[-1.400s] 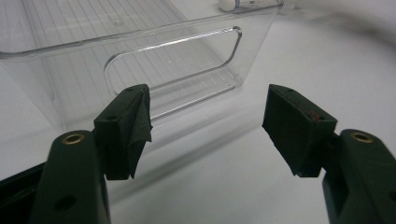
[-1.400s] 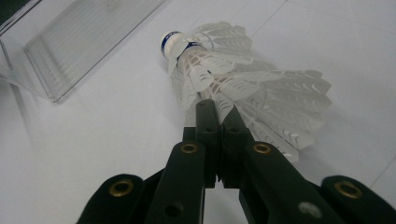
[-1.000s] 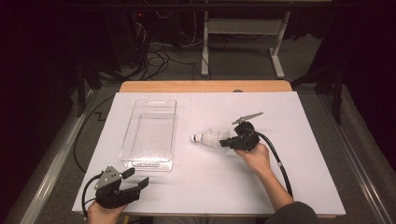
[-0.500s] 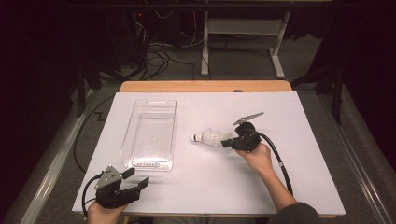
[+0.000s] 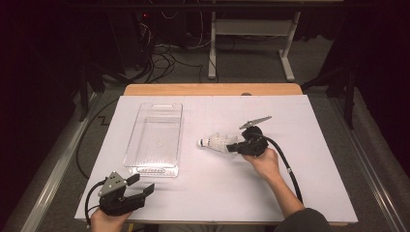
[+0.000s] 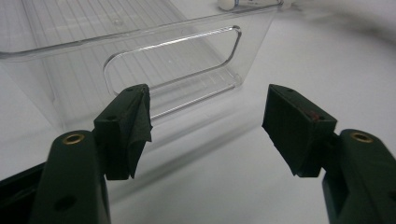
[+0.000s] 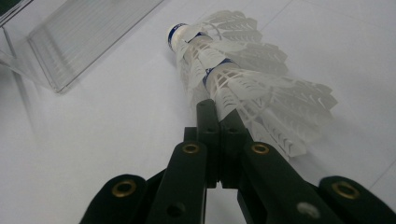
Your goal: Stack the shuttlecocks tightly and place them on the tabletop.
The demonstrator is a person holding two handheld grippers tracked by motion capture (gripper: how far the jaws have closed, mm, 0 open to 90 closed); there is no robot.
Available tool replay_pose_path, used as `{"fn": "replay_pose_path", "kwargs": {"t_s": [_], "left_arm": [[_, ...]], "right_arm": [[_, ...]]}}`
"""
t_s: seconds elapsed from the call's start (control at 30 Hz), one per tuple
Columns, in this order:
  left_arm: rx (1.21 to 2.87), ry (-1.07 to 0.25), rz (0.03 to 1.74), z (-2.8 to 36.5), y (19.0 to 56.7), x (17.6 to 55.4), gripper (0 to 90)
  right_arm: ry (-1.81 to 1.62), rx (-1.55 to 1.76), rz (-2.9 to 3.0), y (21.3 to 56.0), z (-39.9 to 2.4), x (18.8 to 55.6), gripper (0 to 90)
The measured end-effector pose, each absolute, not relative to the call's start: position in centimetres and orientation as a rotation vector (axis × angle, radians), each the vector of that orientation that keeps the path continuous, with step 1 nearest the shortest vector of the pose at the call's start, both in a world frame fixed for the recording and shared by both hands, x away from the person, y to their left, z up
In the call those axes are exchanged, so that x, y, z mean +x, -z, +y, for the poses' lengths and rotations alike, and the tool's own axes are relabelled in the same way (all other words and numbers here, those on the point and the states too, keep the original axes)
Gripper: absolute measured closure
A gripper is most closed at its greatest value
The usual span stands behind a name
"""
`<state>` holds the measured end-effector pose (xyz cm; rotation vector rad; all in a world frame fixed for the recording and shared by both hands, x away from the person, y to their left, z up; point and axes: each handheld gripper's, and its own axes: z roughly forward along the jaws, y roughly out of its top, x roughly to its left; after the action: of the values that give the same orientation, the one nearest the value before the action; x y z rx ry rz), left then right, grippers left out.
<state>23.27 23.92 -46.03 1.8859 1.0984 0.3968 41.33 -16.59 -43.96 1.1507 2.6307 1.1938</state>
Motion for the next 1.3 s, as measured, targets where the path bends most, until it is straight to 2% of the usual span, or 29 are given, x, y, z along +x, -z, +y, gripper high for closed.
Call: {"fn": "replay_pose_path", "kwargs": {"t_s": [0.87, 1.3], "left_arm": [[1.886, -0.396, 1.098, 23.9, 46.0, 23.3, 33.3], [1.891, -0.398, 1.098, 23.9, 46.0, 23.3, 33.3]], "right_arm": [[-1.205, 1.168, 2.625, 44.2, -15.5, 42.2, 90.0], [-1.155, 1.194, 2.601, 44.1, -15.6, 42.1, 79.4]]}}
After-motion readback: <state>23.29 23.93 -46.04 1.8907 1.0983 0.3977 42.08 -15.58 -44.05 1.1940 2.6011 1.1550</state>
